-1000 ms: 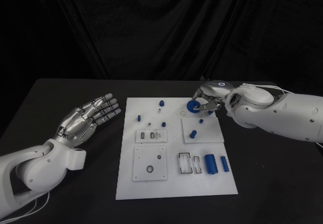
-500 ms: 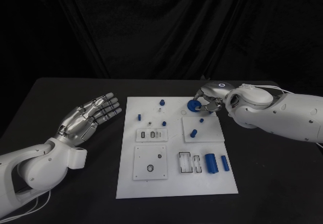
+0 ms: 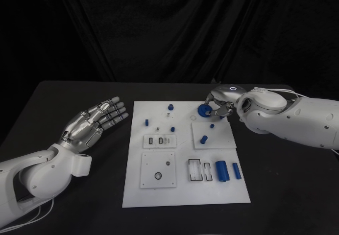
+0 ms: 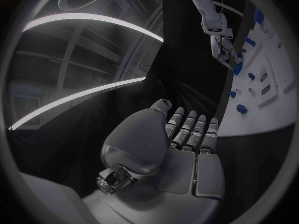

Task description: Assemble the parts on the task board

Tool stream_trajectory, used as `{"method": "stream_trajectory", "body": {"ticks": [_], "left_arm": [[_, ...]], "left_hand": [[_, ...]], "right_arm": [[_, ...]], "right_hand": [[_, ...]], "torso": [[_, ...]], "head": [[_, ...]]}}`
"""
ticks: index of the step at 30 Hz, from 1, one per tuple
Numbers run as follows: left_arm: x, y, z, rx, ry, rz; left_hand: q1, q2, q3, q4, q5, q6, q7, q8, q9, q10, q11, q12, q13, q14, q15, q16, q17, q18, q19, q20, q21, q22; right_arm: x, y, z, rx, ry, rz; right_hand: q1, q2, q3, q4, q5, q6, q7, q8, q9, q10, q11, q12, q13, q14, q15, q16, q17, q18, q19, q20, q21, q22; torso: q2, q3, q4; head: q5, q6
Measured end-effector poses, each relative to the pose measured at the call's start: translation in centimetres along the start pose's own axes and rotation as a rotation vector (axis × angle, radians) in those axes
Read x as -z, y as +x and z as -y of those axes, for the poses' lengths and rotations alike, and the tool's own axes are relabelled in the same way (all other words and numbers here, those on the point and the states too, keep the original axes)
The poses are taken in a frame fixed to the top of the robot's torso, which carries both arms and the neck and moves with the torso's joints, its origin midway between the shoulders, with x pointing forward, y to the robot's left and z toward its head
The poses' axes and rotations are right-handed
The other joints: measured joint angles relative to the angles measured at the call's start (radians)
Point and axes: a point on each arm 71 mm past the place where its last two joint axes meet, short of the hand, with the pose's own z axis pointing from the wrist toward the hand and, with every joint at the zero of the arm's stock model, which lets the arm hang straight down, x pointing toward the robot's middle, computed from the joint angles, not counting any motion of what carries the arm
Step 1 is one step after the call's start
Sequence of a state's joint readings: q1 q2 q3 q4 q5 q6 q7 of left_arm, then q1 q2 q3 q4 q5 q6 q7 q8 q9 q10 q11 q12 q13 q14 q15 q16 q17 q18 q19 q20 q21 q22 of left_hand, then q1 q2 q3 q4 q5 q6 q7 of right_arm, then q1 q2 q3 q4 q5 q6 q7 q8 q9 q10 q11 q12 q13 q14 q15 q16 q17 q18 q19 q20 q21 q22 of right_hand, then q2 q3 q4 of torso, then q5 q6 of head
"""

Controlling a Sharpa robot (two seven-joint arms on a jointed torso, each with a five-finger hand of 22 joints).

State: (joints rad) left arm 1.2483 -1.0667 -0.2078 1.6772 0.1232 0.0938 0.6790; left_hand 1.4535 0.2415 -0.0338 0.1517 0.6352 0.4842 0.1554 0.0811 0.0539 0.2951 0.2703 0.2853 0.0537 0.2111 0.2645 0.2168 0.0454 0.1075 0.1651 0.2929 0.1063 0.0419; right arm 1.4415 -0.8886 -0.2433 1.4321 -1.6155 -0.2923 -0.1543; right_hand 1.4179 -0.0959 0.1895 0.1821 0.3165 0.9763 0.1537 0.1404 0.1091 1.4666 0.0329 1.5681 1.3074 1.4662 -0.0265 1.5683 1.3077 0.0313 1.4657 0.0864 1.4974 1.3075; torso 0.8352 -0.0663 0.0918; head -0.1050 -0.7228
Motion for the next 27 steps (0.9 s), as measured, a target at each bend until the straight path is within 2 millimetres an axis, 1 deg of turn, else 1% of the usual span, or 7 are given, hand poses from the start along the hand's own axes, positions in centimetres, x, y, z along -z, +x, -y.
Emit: {"method": "stream_trajectory", "body": {"ticks": [5, 7, 11, 14, 17, 22, 27], "left_arm": [[0.0, -0.1, 0.0, 0.000, 0.000, 0.000], [0.0, -0.1, 0.0, 0.000, -0.001, 0.001], [0.0, -0.1, 0.0, 0.000, -0.001, 0.000], [0.0, -0.1, 0.0, 0.001, -0.001, -0.001], [0.0, 0.0, -0.1, 0.002, -0.001, -0.002], [-0.1, 0.0, -0.1, 0.002, -0.001, -0.003], [-0.1, -0.1, -0.2, 0.001, -0.002, -0.003]], "left_hand": [[0.000, 0.000, 0.000, 0.000, 0.000, 0.000, 0.000, 0.000, 0.000, 0.000, 0.000, 0.000, 0.000, 0.000, 0.000, 0.000, 0.000, 0.000, 0.000, 0.000, 0.000, 0.000], [0.000, 0.000, 0.002, -0.002, 0.000, 0.000, 0.000, 0.000, 0.000, 0.000, 0.000, 0.000, 0.000, -0.002, 0.002, 0.000, 0.000, 0.000, 0.000, 0.000, 0.000, 0.000], [-0.004, -0.004, 0.006, 0.000, 0.000, 0.000, 0.000, 0.000, 0.000, 0.000, 0.000, 0.000, 0.000, -0.003, 0.004, 0.005, 0.000, 0.000, 0.000, 0.000, 0.000, 0.000], [-0.004, -0.004, 0.011, -0.003, 0.000, 0.000, 0.000, 0.000, 0.000, 0.000, 0.000, 0.000, 0.000, 0.002, 0.009, 0.011, 0.001, -0.017, 0.000, 0.000, 0.000, 0.000], [-0.004, -0.004, 0.011, -0.003, 0.000, 0.000, 0.000, 0.000, 0.000, 0.000, 0.000, 0.000, 0.000, 0.002, 0.009, 0.011, 0.001, -0.017, 0.000, 0.000, 0.000, 0.000], [-0.004, -0.004, 0.014, 0.000, 0.000, 0.000, 0.000, 0.000, 0.000, 0.000, 0.000, 0.000, 0.000, 0.002, 0.009, 0.011, 0.001, -0.016, 0.000, 0.000, 0.000, 0.000], [-0.004, -0.004, 0.014, 0.000, 0.000, 0.000, 0.000, 0.000, 0.000, 0.000, 0.000, 0.000, 0.000, 0.002, 0.009, 0.011, 0.001, -0.016, 0.000, 0.000, 0.000, 0.000]], "right_arm": [[0.0, -0.1, -0.2, -0.002, -0.010, 0.006], [0.1, -0.1, -0.3, -0.004, -0.016, 0.011], [0.3, -0.1, -0.4, -0.009, -0.025, 0.022], [0.6, -0.1, -0.7, -0.013, -0.036, 0.027], [0.6, -0.7, -1.5, -0.015, -0.058, 0.043], [0.1, -2.8, -3.4, -0.014, -0.111, 0.092], [-0.8, -3.4, -6.0, -0.016, -0.172, 0.107]], "right_hand": [[0.017, 0.007, -0.001, -0.031, 0.057, 0.004, 0.004, 0.000, -0.001, 0.000, -0.010, 0.000, 0.000, 0.000, -0.010, 0.000, 0.000, 0.000, 0.000, -0.010, 0.000, 0.000], [0.023, 0.013, -0.004, -0.034, 0.102, 0.004, 0.004, 0.000, -0.002, 0.000, -0.010, 0.000, 0.000, 0.000, -0.010, 0.000, 0.000, 0.000, 0.003, -0.013, 0.000, 0.000], [0.030, 0.007, 0.007, -0.053, 0.145, 0.002, 0.003, 0.000, -0.002, -0.001, -0.019, 0.000, 0.000, 0.000, -0.017, 0.000, 0.000, 0.000, 0.000, -0.017, 0.006, 0.000], [0.030, 0.007, 0.009, -0.057, 0.154, -0.015, -0.015, 0.000, -0.002, 0.000, -0.025, 0.000, 0.001, 0.001, -0.023, 0.000, 0.000, 0.000, 0.001, -0.023, 0.014, 0.000], [0.024, 0.012, 0.009, -0.058, 0.159, -0.025, -0.025, 0.000, -0.002, 0.002, -0.026, 0.000, 0.001, 0.002, -0.026, 0.000, 0.000, 0.000, -0.001, -0.024, 0.020, 0.000], [0.001, 0.013, 0.010, -0.058, 0.163, -0.031, -0.031, 0.007, -0.002, -0.001, -0.030, 0.000, 0.001, 0.001, -0.027, 0.000, 0.000, 0.000, 0.003, -0.028, 0.025, 0.000], [-0.003, 0.009, 0.011, -0.051, 0.168, -0.034, -0.034, 0.023, -0.002, -0.001, -0.030, 0.000, 0.001, 0.001, -0.027, 0.000, 0.000, 0.000, 0.003, -0.028, 0.029, 0.000]], "torso": [[0.000, 0.0000, 0.0000], [0.000, 0.0000, 0.0000], [0.000, 0.0000, -0.0001], [0.000, -0.0001, -0.0006], [0.000, -0.0001, -0.0011], [-0.001, -0.0009, -0.0018], [-0.002, -0.0025, -0.0018]], "head": [[0.004, 0.002], [0.005, 0.003], [0.010, 0.005], [0.014, 0.006], [0.017, 0.009], [0.019, 0.009], [0.015, 0.008]]}}
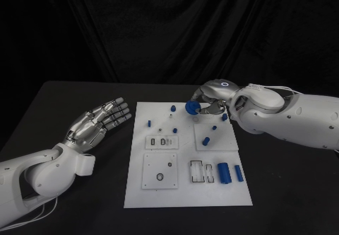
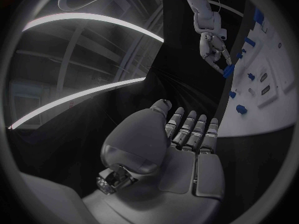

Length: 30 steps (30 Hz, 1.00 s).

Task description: Assemble the parts on the task board

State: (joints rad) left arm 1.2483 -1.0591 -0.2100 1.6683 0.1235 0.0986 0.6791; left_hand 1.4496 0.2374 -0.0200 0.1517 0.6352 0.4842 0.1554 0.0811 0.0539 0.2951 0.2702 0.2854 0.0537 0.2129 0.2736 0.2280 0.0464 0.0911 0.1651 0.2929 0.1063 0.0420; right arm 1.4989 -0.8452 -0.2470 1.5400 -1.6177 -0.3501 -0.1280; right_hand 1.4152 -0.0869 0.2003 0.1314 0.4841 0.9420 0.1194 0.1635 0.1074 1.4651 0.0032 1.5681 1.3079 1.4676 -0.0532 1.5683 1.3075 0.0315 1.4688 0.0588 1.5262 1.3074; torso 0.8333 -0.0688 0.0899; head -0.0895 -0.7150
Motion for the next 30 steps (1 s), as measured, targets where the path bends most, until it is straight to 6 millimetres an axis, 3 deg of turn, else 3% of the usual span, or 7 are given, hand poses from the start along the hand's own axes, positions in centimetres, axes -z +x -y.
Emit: {"method": "stream_trajectory", "body": {"ticks": [10, 20, 30], "left_arm": [[-0.3, 0.1, -0.2, 0.003, -0.002, -0.006], [-0.3, 0.1, -0.2, 0.003, -0.002, -0.008], [-0.4, 0.1, -0.3, 0.005, -0.003, -0.011]], "left_hand": [[-0.003, -0.003, 0.004, -0.004, 0.000, 0.000, 0.000, 0.000, 0.000, 0.000, 0.000, 0.000, 0.000, 0.004, 0.004, 0.005, 0.001, 0.000, 0.000, 0.000, 0.000, 0.000], [-0.004, -0.004, 0.004, -0.004, 0.000, 0.000, 0.000, 0.000, 0.000, 0.000, 0.000, 0.000, 0.000, 0.004, 0.004, 0.005, 0.001, 0.000, 0.000, 0.000, 0.000, 0.000], [-0.004, -0.004, 0.007, -0.001, 0.000, 0.000, 0.000, 0.000, 0.000, 0.000, 0.000, 0.000, 0.000, 0.004, 0.003, 0.004, 0.001, 0.000, 0.000, 0.000, 0.000, 0.000]], "right_arm": [[-3.3, 0.3, -4.1, 0.003, -0.104, 0.004], [-4.7, 1.4, -5.4, 0.001, -0.133, -0.014], [-4.8, 2.0, -5.3, 0.002, -0.126, -0.033]], "right_hand": [[-0.005, -0.005, 0.004, 0.004, 0.000, -0.007, -0.007, 0.015, 0.000, 0.000, 0.000, 0.000, 0.000, 0.000, 0.000, 0.000, 0.000, 0.000, 0.000, 0.000, 0.000, 0.000], [-0.016, -0.005, 0.008, 0.008, -0.017, -0.014, -0.014, 0.030, 0.000, 0.000, 0.000, 0.000, 0.000, 0.000, 0.000, 0.000, 0.000, 0.000, 0.000, 0.000, 0.000, 0.000], [-0.021, -0.011, 0.013, 0.013, -0.025, -0.018, -0.018, 0.047, 0.000, 0.003, 0.004, 0.000, 0.000, 0.000, 0.000, 0.000, 0.000, 0.000, 0.000, 0.000, 0.000, 0.001]], "torso": [[0.000, -0.0008, 0.0016], [0.002, 0.0015, 0.0031], [0.002, 0.0022, 0.0031]], "head": [[-0.004, -0.002], [-0.003, -0.009], [0.002, -0.015]]}}
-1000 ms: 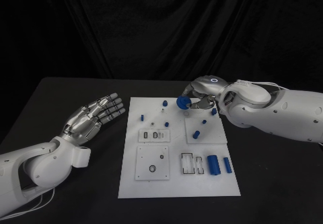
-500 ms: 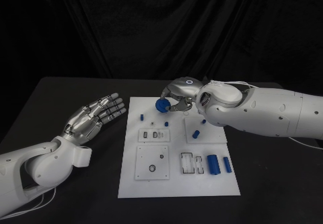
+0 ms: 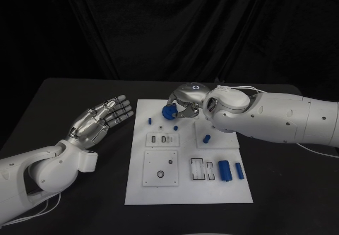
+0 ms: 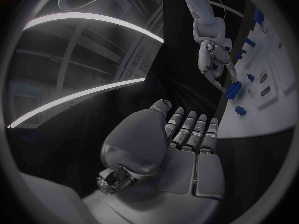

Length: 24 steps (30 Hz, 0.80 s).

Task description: Assemble the parts on the task board

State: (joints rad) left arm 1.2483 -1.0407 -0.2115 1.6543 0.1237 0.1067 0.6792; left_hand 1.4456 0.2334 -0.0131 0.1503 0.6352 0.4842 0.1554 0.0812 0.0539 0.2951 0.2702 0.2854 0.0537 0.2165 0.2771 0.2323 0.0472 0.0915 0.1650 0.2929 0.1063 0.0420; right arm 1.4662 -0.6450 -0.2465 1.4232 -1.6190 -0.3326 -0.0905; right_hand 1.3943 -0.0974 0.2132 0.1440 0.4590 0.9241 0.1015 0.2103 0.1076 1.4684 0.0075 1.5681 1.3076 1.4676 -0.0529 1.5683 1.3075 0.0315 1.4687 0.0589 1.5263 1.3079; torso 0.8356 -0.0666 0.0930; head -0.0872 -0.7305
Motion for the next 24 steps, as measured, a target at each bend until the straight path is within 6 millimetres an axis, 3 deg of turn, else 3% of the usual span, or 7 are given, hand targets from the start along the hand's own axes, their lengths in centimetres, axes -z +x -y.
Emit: {"method": "stream_trajectory", "body": {"ticks": [17, 24], "left_arm": [[-0.02, -0.09, -0.01, 0.002, 0.000, -0.002], [-0.02, -0.09, -0.01, 0.003, 0.000, -0.003]], "left_hand": [[-0.004, 0.004, 0.007, -0.001, 0.000, 0.000, 0.000, -0.004, 0.000, 0.000, 0.000, 0.000, 0.000, 0.000, 0.000, 0.000, 0.000, 0.000, 0.000, 0.000, 0.000, 0.000], [-0.004, 0.004, 0.007, -0.001, 0.000, 0.000, 0.000, -0.004, 0.000, -0.001, 0.001, 0.002, 0.000, 0.000, 0.000, 0.003, 0.000, 0.000, 0.000, 0.000, 0.000, 0.000]], "right_arm": [[0.29, 0.20, 0.54, 0.000, 0.019, -0.009], [0.31, 0.35, 0.67, 0.001, 0.029, -0.023]], "right_hand": [[-0.009, -0.009, 0.019, -0.001, 0.002, -0.002, -0.001, 0.009, 0.000, -0.002, 0.016, 0.000, 0.000, -0.001, 0.014, 0.000, 0.000, 0.000, 0.000, 0.008, -0.010, 0.000], [-0.009, -0.009, 0.029, 0.004, 0.002, -0.014, 0.007, 0.024, 0.000, -0.003, 0.024, 0.000, 0.000, -0.001, 0.021, 0.000, 0.000, 0.000, 0.000, 0.015, -0.014, 0.000]], "torso": [[0.000, 0.0006, -0.0020], [0.000, 0.0006, -0.0020]], "head": [[0.003, -0.006], [0.002, -0.007]]}}
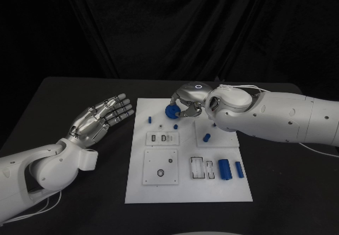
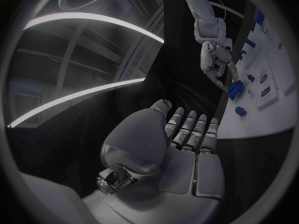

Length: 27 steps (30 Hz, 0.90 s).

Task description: Assemble the parts on the task board

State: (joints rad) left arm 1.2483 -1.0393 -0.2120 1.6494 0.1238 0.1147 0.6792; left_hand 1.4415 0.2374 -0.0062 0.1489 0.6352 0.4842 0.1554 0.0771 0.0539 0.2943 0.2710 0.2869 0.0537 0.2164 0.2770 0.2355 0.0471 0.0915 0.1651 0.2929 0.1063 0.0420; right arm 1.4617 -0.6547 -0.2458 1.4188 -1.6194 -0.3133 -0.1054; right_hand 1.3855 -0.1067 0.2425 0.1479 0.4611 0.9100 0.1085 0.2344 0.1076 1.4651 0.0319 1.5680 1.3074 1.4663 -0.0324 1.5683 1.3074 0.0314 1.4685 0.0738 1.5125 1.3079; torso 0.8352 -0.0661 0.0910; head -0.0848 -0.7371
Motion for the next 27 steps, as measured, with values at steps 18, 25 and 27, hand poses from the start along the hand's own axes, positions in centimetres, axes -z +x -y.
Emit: {"method": "stream_trajectory", "body": {"ticks": [18, 25, 27], "left_arm": [[-0.05, -0.04, -0.02, 0.002, 0.000, -0.003], [-0.09, -0.02, -0.05, 0.003, 0.000, -0.004], [-0.11, -0.01, -0.05, 0.003, 0.000, -0.005]], "left_hand": [[-0.004, -0.004, 0.000, 0.000, 0.000, 0.000, 0.000, 0.000, 0.000, -0.003, 0.003, 0.002, 0.000, 0.000, 0.000, 0.001, 0.000, 0.000, 0.000, 0.000, 0.000, 0.000], [-0.004, -0.004, 0.000, 0.000, 0.000, -0.004, 0.004, 0.000, 0.000, -0.003, 0.003, 0.002, 0.000, 0.000, 0.000, 0.001, 0.000, 0.000, 0.000, 0.000, 0.000, 0.000], [-0.004, -0.004, 0.000, 0.000, 0.000, -0.004, 0.004, 0.000, 0.000, -0.003, 0.003, 0.002, 0.000, 0.000, 0.000, 0.001, 0.000, 0.000, 0.000, 0.000, 0.000, 0.000]], "right_arm": [[-0.44, 0.47, -0.02, 0.002, 0.014, -0.023], [-0.56, 0.75, -0.04, 0.004, 0.017, -0.038], [-0.59, 0.78, -0.01, 0.004, 0.019, -0.041]], "right_hand": [[-0.003, -0.003, 0.042, 0.001, -0.006, -0.054, 0.012, -0.059, 0.152, 0.000, 0.000, 0.000, 0.000, 0.000, 0.000, 0.000, 0.000, 0.000, -0.003, 0.003, -0.037, 0.000], [-0.001, -0.009, 0.058, -0.004, -0.005, -0.119, 0.006, -0.122, 0.175, 0.003, -0.004, 0.000, 0.001, 0.000, 0.000, 0.000, 0.000, 0.000, -0.003, 0.003, -0.054, 0.000], [0.002, -0.012, 0.060, -0.006, -0.005, -0.137, 0.000, -0.140, 0.161, 0.000, -0.007, 0.000, 0.001, 0.000, 0.000, 0.000, 0.000, 0.000, -0.003, 0.003, -0.054, 0.000]], "torso": [[0.000, -0.0008, 0.0000], [0.000, -0.0008, 0.0002], [0.000, -0.0007, 0.0004]], "head": [[0.000, -0.005], [0.000, -0.006], [-0.001, -0.006]]}}
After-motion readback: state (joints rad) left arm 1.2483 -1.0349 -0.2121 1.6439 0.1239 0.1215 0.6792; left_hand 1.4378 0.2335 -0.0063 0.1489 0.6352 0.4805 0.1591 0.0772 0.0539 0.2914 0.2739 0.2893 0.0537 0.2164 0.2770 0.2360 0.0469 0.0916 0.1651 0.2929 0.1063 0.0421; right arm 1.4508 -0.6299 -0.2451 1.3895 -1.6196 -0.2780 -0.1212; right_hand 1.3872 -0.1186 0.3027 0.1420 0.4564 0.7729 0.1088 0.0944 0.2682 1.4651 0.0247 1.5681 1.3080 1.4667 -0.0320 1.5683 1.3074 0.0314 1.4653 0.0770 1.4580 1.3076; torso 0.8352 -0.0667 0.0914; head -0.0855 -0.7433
